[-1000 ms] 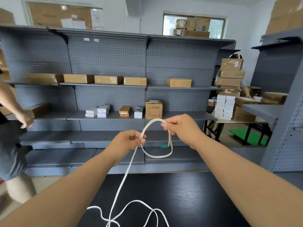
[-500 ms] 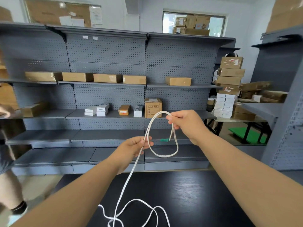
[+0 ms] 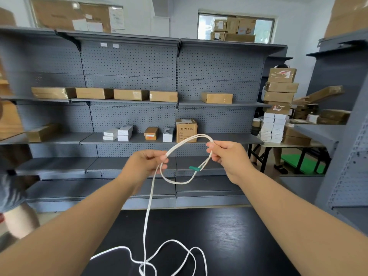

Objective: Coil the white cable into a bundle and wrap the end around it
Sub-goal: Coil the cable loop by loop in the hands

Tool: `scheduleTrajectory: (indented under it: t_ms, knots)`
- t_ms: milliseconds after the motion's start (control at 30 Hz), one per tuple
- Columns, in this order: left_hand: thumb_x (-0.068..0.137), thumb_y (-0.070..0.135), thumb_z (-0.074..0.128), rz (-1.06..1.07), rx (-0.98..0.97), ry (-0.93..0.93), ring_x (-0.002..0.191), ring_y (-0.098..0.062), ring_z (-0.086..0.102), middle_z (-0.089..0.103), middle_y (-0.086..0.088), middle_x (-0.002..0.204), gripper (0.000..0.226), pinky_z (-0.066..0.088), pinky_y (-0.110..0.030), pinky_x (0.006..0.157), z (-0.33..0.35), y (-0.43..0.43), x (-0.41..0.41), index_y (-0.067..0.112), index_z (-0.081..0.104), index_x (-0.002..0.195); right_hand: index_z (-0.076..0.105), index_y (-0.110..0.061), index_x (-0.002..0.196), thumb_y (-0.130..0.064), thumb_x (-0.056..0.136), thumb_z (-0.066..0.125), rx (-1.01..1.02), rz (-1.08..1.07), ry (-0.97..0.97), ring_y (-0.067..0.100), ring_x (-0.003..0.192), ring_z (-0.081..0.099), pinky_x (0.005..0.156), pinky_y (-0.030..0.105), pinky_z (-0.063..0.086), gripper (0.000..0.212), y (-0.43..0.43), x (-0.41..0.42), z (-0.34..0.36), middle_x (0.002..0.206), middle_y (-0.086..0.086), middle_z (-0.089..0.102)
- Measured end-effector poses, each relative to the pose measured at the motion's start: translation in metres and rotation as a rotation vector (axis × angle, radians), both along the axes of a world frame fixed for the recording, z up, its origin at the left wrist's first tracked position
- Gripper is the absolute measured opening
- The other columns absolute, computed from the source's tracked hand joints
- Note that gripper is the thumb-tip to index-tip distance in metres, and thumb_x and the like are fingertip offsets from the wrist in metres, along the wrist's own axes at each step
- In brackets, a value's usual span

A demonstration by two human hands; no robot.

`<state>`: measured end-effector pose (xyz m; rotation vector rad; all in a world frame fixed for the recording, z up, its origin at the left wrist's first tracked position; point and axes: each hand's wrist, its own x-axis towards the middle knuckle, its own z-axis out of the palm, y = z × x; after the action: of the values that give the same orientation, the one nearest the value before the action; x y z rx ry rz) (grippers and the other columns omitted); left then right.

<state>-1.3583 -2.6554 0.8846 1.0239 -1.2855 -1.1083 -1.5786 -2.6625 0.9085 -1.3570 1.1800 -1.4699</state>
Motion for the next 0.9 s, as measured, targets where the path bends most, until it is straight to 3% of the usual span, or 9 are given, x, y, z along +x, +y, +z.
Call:
scheduleTrajectory:
  t_ms: [100,267,433,633,900]
  knots:
    - [0.087,0.004,0.06,0.037,-0.048,-0.085,0.057,-0.009,0.062,0.069,0.005,0.065,0.012,0.055,-0.022,0.066,0.013,-0.001,0.003,0.012,0.067,0.083,0.068,-0.006,0.093,-0.011,0.089,0.059,0.063,0.006,-0.115,0.009,0.061,0.045,0.061,0.017,0.045,0.011,0.0,0.006,-0.007,0.076,0.006,0.063]
    - [0.089,0.006,0.06,0.065,-0.072,-0.155,0.055,-0.008,0.06,0.066,0.0,0.07,0.012,0.055,-0.021,0.062,0.023,-0.001,0.002,0.015,0.066,0.083,0.067,-0.008,0.09,-0.012,0.089,0.06,0.128,-0.033,-0.209,0.007,0.057,0.044,0.054,0.012,0.046,0.008,0.0,0.014,-0.012,0.075,0.004,0.064]
    - [0.09,0.006,0.058,0.067,-0.084,-0.172,0.054,-0.007,0.059,0.064,-0.003,0.073,0.01,0.053,-0.017,0.056,0.027,0.0,0.001,0.012,0.065,0.087,0.065,-0.011,0.077,-0.012,0.09,0.059,0.15,-0.034,-0.15,0.01,0.062,0.049,0.07,0.022,0.051,0.015,0.002,0.016,-0.013,0.074,0.005,0.06]
    - [0.091,0.004,0.054,0.087,-0.093,-0.181,0.062,-0.015,0.056,0.062,-0.004,0.074,0.013,0.054,-0.018,0.059,0.027,0.0,0.003,0.011,0.065,0.088,0.059,-0.004,0.084,-0.01,0.092,0.054,0.25,0.12,-0.157,0.013,0.066,0.056,0.054,0.016,0.052,0.012,0.006,0.014,-0.012,0.079,0.012,0.063]
    - [0.092,0.004,0.054,0.095,-0.077,-0.158,0.063,-0.015,0.056,0.062,-0.005,0.075,0.013,0.054,-0.018,0.058,0.028,-0.002,0.002,0.01,0.064,0.089,0.058,-0.004,0.088,-0.001,0.089,0.057,0.261,0.263,-0.167,0.016,0.073,0.059,0.057,0.017,0.053,0.003,0.007,0.01,-0.011,0.082,0.013,0.062]
